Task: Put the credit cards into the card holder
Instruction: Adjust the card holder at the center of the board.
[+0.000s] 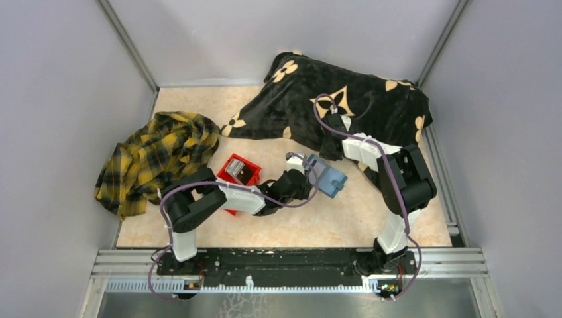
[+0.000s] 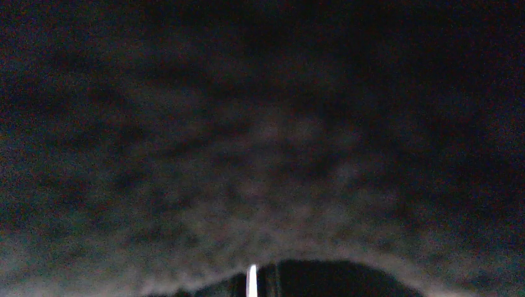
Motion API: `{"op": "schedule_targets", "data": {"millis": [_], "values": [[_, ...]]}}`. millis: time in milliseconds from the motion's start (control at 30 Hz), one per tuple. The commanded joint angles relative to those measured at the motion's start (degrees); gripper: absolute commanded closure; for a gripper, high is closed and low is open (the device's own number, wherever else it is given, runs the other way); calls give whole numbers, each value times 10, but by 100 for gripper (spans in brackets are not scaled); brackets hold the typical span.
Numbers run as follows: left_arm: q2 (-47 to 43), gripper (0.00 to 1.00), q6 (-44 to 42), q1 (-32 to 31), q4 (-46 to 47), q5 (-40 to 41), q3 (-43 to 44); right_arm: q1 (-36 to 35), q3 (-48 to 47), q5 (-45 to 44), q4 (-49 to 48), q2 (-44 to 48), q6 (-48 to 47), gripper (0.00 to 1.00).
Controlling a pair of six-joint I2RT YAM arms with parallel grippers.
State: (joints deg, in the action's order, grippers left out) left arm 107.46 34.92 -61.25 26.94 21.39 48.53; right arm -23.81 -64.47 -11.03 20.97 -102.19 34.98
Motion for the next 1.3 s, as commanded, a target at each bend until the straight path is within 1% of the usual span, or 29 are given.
{"op": "schedule_targets", "data": {"millis": [0,233,767,1267], "values": [[32,68,-27,10,-72,4,18,0,18,39,-28,-15,-12,100],[38,68,-41,18,-91,11,36,-5,24,43,-32,-19,-13,100],[52,68,-63,25,-92,4,70,-16,34,46,-35,-20,-17,100],[50,68,-69,40,-101,17,59,-21,48,44,-35,-15,-25,100]]}}
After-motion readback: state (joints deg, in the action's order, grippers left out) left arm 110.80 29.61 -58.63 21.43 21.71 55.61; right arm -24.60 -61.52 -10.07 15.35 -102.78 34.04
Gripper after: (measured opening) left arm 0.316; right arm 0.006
